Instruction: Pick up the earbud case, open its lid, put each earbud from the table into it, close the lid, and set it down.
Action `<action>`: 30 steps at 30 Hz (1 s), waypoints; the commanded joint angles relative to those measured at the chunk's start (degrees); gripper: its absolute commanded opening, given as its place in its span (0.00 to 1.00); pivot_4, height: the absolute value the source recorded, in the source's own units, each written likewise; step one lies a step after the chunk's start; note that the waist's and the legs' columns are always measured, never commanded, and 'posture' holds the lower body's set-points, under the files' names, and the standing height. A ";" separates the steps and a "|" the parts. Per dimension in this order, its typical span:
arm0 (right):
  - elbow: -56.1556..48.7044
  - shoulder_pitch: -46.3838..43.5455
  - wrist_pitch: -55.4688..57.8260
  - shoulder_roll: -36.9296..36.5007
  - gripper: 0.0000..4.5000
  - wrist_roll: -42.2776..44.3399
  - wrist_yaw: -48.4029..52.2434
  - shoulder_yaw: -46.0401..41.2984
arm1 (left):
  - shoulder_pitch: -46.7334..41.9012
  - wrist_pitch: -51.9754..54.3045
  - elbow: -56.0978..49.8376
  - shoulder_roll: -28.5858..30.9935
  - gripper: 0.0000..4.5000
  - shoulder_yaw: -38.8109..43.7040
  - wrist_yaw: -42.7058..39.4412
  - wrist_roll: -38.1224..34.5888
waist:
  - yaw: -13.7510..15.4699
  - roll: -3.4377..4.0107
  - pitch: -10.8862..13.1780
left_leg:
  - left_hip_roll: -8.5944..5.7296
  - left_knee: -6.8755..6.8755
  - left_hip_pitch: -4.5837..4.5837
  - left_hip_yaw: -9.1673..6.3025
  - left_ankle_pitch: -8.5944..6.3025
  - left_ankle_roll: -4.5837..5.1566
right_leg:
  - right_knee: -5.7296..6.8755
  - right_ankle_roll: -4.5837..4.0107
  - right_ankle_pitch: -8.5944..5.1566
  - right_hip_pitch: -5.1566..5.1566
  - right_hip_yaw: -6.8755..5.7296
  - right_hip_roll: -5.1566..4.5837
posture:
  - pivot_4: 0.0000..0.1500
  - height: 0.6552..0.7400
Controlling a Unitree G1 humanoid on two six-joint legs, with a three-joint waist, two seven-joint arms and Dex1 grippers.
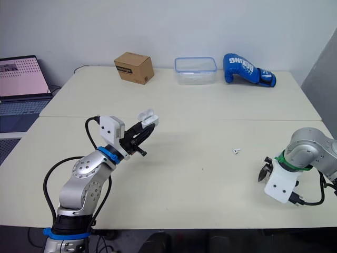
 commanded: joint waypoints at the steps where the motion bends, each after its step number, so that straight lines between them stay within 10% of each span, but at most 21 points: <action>1: -1.37 -0.02 -0.70 -1.03 0.54 -0.19 2.56 -0.23 | -0.62 -0.55 -2.58 0.47 0.17 0.33 -0.31 -0.35 | 0.00 0.00 0.00 | 0.00 0.00 0.01 0.02 0.00 0.00 | 0.00 0.00 0.00 0.00 0.02 0.00 | 1.00 1.00; 30: 11.92 -3.61 -11.51 2.56 0.54 -10.65 -4.71 0.95 | -0.73 0.04 -2.87 0.70 0.17 0.60 -0.52 -0.56 | -0.20 -0.01 0.00 | 0.02 -0.07 0.53 1.01 -0.03 0.04 | 0.09 0.14 0.08 0.01 0.95 0.05 | 1.00 1.00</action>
